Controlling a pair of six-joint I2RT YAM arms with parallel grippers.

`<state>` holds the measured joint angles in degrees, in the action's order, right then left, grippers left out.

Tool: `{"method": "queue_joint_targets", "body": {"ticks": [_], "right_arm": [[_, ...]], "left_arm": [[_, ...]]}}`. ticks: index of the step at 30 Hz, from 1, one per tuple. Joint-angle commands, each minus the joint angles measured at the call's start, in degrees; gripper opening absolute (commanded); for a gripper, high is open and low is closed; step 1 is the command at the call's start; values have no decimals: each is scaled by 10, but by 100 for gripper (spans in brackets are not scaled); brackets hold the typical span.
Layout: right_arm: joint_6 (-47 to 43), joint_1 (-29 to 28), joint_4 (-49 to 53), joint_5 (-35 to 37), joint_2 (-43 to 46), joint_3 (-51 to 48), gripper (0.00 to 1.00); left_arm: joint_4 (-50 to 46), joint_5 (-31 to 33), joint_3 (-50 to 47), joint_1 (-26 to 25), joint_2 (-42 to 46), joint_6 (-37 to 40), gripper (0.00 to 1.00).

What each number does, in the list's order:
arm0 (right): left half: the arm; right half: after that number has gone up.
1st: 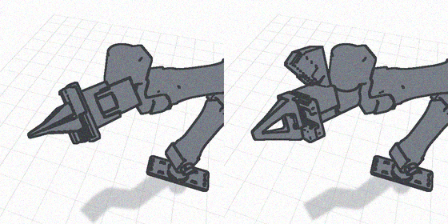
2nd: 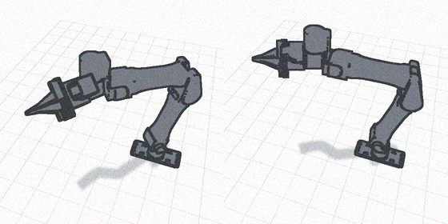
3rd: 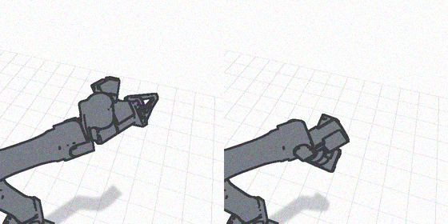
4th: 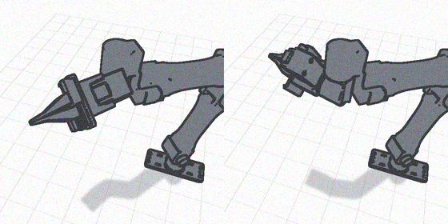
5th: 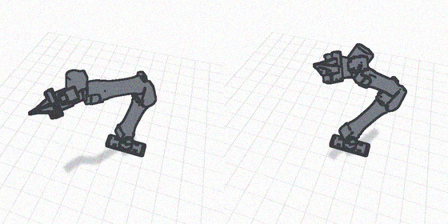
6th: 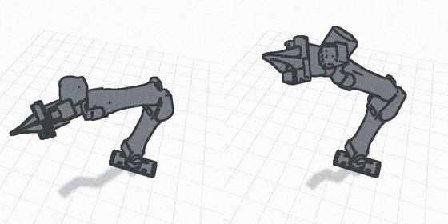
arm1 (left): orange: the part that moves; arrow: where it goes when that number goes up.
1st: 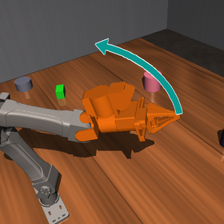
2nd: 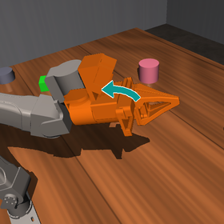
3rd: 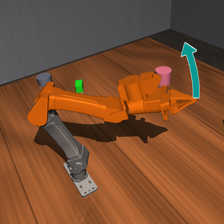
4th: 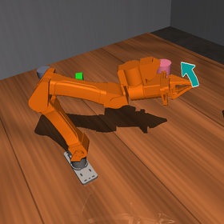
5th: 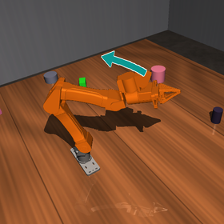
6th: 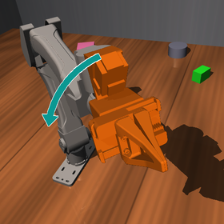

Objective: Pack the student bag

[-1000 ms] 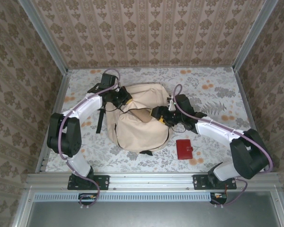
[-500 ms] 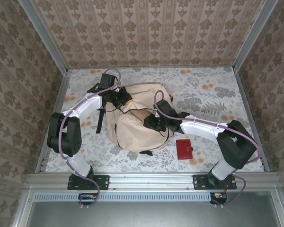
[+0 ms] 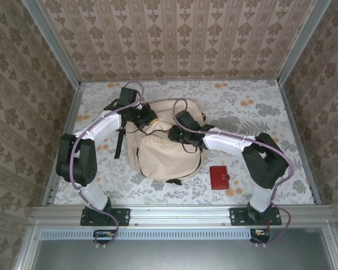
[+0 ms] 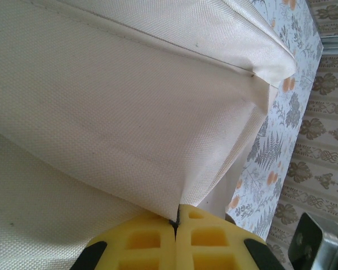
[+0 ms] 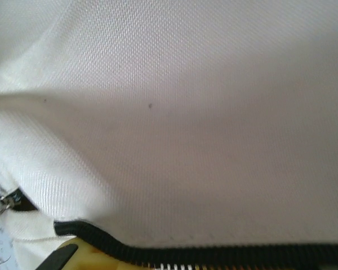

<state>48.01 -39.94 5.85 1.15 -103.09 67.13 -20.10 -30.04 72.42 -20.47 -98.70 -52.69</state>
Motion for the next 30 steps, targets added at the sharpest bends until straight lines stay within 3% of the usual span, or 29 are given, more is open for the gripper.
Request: {"method": "queue_joint_targets", "body": {"ticks": [1,10,18,22,30], "right_arm": [[-7,3,-33,12,-15,20,24],[112,4,-99,3,71,-89,7],[148,5,-102,-35,5,-53,3],[145,14,-102,-18,-20,-31,3],[161,33,-199,13,-69,-4,3]], "left_arm": [[6,-8,7,3,1,4,0],[9,-12,5,3,1,7,0],[10,-19,7,4,-2,7,0],[11,-21,9,3,-2,7,0],[10,-25,10,3,-4,5,0]]}}
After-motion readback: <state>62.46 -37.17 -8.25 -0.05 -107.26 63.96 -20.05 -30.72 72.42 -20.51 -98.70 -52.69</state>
